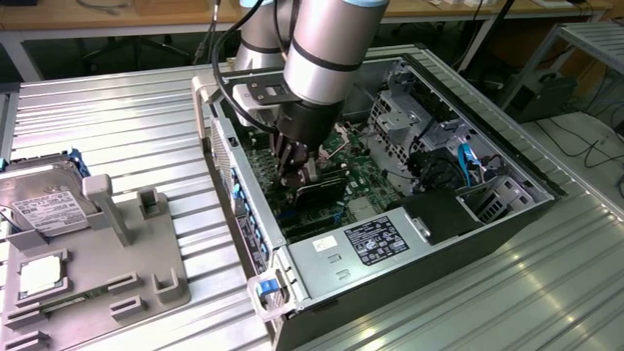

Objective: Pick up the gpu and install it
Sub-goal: 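Press down on the gpu until it lock into place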

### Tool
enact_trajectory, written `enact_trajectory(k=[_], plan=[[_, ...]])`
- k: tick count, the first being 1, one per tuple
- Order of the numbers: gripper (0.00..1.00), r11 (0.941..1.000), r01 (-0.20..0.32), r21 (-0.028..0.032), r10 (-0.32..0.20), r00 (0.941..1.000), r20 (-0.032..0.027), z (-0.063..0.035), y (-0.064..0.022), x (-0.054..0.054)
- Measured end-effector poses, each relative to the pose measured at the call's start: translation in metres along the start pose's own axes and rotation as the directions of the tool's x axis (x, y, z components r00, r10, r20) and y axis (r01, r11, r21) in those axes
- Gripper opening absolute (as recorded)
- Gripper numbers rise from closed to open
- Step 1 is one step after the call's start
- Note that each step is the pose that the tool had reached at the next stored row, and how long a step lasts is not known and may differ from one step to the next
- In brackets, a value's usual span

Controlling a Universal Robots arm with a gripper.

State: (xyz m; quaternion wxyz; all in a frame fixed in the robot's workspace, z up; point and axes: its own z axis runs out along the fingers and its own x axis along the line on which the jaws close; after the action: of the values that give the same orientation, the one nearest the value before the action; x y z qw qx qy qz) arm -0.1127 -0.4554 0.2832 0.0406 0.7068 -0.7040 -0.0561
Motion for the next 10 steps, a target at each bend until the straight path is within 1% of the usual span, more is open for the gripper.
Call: enact_trajectory(k=[5, 7, 10], plan=[[0.11, 1.0, 0.001, -0.0051, -0.001, 1.0, -0.0002, 0.0012, 0.0006, -0.0038], [0.11, 1.0, 0.001, -0.0053, -0.001, 1.0, 0.0, 0.0043, 0.0012, -0.0049], [0.11, 1.0, 0.003, -0.0063, -0.003, 1.0, -0.0006, 0.0068, 0.005, -0.0051]])
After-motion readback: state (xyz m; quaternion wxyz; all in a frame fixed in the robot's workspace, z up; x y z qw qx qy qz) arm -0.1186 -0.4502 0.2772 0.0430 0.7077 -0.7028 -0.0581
